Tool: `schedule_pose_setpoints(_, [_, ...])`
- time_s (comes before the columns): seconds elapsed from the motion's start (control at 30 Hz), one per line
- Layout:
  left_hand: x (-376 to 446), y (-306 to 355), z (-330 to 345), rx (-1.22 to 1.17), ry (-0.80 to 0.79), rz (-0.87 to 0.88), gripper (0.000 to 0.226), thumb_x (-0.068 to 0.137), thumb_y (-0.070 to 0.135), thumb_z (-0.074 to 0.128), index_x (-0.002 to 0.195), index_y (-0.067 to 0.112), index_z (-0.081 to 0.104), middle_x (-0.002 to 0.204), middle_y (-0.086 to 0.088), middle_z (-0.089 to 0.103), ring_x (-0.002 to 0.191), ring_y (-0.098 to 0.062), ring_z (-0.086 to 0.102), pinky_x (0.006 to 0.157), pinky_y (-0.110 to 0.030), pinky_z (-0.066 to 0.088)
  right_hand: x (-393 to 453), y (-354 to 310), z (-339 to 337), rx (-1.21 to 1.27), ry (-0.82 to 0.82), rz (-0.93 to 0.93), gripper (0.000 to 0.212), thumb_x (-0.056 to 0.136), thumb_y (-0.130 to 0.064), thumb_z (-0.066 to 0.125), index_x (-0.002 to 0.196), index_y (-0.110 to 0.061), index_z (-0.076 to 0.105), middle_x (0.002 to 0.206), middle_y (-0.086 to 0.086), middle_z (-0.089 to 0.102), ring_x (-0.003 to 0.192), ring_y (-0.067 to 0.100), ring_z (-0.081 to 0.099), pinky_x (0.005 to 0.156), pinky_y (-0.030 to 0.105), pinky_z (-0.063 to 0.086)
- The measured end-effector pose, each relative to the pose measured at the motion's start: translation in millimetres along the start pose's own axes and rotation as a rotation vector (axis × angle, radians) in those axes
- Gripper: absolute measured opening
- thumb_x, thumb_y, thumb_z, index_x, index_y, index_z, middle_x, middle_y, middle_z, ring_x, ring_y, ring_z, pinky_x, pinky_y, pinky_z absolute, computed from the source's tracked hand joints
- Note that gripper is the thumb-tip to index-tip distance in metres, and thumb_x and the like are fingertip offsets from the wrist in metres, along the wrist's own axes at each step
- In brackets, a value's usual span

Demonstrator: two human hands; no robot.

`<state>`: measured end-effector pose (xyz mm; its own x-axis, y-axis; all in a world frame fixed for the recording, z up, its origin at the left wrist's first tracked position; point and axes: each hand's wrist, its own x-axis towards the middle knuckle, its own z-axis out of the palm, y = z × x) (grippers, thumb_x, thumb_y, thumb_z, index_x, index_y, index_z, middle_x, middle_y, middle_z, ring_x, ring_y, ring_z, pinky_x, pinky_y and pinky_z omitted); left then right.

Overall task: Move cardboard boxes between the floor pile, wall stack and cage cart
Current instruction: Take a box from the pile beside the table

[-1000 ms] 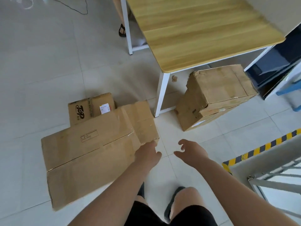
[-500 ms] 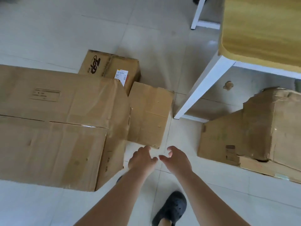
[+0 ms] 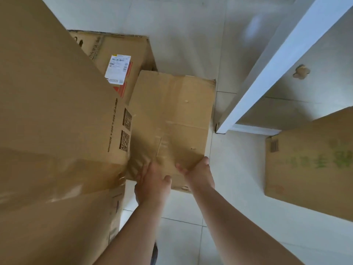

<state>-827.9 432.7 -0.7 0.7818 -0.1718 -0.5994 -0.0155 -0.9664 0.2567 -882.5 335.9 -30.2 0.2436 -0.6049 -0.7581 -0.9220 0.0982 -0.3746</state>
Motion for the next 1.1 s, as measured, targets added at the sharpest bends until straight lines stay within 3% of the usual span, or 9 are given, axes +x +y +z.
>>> schedule_pose_setpoints(0.07, [-2,-5,7,0.107,-0.002,0.050,0.064,0.089,0.028,0.052,0.147,0.024,0.025,0.158,0.003,0.015,0.145,-0.024,0.012,0.107,-0.041,0.034,9,4,6,0.044,0.006,0.009,0.068,0.075,-0.057,0.068,0.117,-0.016,0.033,0.119,0.001,0.055,0.105,0.025,0.060,0.076,0.037,0.050])
schedule_pose_setpoints(0.17, [-16,-9,16,0.167,-0.021,0.096,0.069,0.092,0.033,0.050,0.150,0.024,0.014,0.160,0.006,0.004,0.147,-0.020,0.005,0.111,-0.039,0.027,10,20,3,0.026,0.020,0.026,0.061,0.074,-0.060,0.067,0.105,-0.020,0.032,0.110,-0.001,0.060,0.094,0.023,0.063,0.070,0.035,0.050])
schedule_pose_setpoints(0.37, [-32,-18,20,0.132,-0.007,0.065,0.079,0.087,0.034,0.060,0.150,0.020,0.014,0.159,-0.003,0.009,0.146,-0.023,0.008,0.116,-0.039,0.021,-15,63,-14,-0.065,0.024,0.080,0.058,0.076,-0.059,0.065,0.108,-0.021,0.035,0.099,-0.007,0.061,0.078,0.020,0.062,0.061,0.029,0.042])
schedule_pose_setpoints(0.53, [-25,-24,17,-0.006,0.009,-0.147,0.099,0.083,0.038,0.067,0.151,0.013,-0.002,0.159,-0.013,-0.008,0.147,-0.031,-0.002,0.119,-0.044,0.008,-56,111,-6,-0.067,0.073,0.107,0.058,0.076,-0.060,0.064,0.114,-0.027,0.034,0.103,-0.009,0.061,0.092,0.019,0.063,0.067,0.030,0.045])
schedule_pose_setpoints(0.63, [-34,-34,25,-0.037,0.022,-0.149,0.114,0.075,0.046,0.072,0.151,0.016,-0.009,0.158,-0.011,-0.015,0.146,-0.030,-0.007,0.118,-0.045,0.003,-82,134,8,-0.053,0.096,0.138,0.058,0.083,-0.057,0.058,0.124,-0.026,0.034,0.114,-0.006,0.060,0.102,0.021,0.061,0.069,0.030,0.043])
schedule_pose_setpoints(0.73, [-34,-52,27,-0.058,0.026,-0.184,0.128,0.063,0.053,0.079,0.150,0.022,-0.009,0.158,-0.015,-0.006,0.146,-0.034,-0.001,0.118,-0.048,0.003,-96,143,19,0.006,0.133,0.181,0.053,0.087,-0.054,0.055,0.128,-0.027,0.034,0.119,-0.007,0.058,0.104,0.021,0.060,0.068,0.029,0.041])
schedule_pose_setpoints(0.87, [-17,-72,26,-0.230,0.080,-0.242,0.123,0.060,0.064,0.074,0.149,0.009,0.009,0.151,-0.022,0.023,0.139,-0.041,0.024,0.112,-0.055,0.026,-83,138,20,0.157,0.156,0.222,0.053,0.086,-0.052,0.056,0.129,-0.030,0.035,0.118,-0.007,0.058,0.105,0.020,0.058,0.070,0.028,0.037])
schedule_pose_setpoints(0.93, [-17,-79,29,-0.207,0.096,-0.194,0.119,0.063,0.061,0.074,0.148,0.003,0.014,0.148,-0.024,0.027,0.136,-0.042,0.027,0.110,-0.054,0.030,-79,139,22,0.244,0.175,0.210,0.053,0.086,-0.050,0.056,0.130,-0.028,0.036,0.117,-0.003,0.059,0.107,0.022,0.057,0.072,0.029,0.039])
schedule_pose_setpoints(1.1, [-66,-85,35,-0.109,0.127,-0.133,0.113,0.063,0.058,0.076,0.146,0.007,0.018,0.148,-0.019,0.028,0.135,-0.037,0.027,0.106,-0.051,0.030,-121,179,28,0.467,0.210,0.230,0.051,0.086,-0.037,0.062,0.130,-0.021,0.043,0.116,0.002,0.060,0.105,0.023,0.057,0.078,0.029,0.043])
